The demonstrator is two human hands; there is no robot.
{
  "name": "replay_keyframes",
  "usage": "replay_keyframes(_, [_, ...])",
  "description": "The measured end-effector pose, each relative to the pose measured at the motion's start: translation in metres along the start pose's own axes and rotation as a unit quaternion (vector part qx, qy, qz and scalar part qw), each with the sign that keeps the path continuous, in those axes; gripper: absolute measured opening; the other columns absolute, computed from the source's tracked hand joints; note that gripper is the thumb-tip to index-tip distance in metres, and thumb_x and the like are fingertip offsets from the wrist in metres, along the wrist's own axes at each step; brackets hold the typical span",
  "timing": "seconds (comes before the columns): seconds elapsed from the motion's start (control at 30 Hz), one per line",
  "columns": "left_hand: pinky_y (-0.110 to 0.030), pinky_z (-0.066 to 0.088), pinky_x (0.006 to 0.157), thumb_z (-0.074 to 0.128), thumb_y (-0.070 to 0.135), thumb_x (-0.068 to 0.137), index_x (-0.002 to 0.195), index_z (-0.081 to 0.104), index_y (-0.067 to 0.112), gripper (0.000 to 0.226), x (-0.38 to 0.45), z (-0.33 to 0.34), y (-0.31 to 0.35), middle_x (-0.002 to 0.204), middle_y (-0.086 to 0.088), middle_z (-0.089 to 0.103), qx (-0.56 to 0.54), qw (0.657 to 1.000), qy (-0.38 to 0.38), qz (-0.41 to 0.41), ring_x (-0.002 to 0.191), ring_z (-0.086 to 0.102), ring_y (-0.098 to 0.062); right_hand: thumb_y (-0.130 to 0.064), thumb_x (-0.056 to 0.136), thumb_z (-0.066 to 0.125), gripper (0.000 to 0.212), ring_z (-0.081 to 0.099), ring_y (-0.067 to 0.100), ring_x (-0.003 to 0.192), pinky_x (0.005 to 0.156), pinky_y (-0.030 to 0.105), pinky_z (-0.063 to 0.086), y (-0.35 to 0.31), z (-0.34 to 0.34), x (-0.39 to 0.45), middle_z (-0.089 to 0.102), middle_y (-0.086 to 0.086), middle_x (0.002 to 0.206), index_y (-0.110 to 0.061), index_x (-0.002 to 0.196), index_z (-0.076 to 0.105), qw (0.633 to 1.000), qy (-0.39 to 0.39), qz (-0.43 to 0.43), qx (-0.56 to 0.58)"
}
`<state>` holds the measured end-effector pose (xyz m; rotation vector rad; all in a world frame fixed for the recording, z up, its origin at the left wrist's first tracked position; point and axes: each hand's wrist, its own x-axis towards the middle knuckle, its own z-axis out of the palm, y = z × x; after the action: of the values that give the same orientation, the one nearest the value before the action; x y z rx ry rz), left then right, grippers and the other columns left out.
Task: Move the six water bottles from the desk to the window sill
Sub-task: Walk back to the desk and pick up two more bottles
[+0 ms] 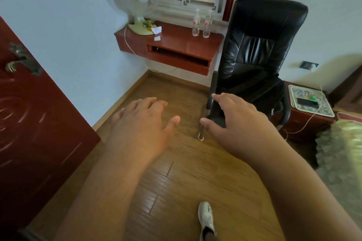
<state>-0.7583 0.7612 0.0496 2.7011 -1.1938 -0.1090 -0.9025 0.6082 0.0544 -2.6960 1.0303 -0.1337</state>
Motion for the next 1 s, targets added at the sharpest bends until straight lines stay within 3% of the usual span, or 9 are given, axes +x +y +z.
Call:
replay_keyframes(0.53, [-0.05,0.03,0.109,0.024,0.075,0.089,0.146,0.028,0.044,0.064,0.182,-0.015,0.028,0.156,0.011,0.03,0.059,0.995,0.045,-0.067,0.143,0.027,-0.018,-0.073,0.087,0.048,0.08,0.032,0.017,0.145,0.114,0.049,0.034,0.04,-0.035,0.211,0.031,-0.01,0.16,-0.037,0.154,0.022,0.996,0.016,-0.081,0.028])
replay_keyframes(1.0, [-0.05,0.027,0.11,0.022,0.074,0.09,0.146,0.026,0.045,0.064,0.289,0.002,0.022,0.157,0.013,0.027,0.035,0.994,0.025,-0.101,0.145,0.023,-0.017,-0.072,0.088,0.047,0.079,0.029,0.017,0.147,0.114,0.049,0.031,0.045,-0.033,0.323,0.028,-0.011,0.161,-0.037,0.155,0.021,0.994,-0.026,-0.102,0.018])
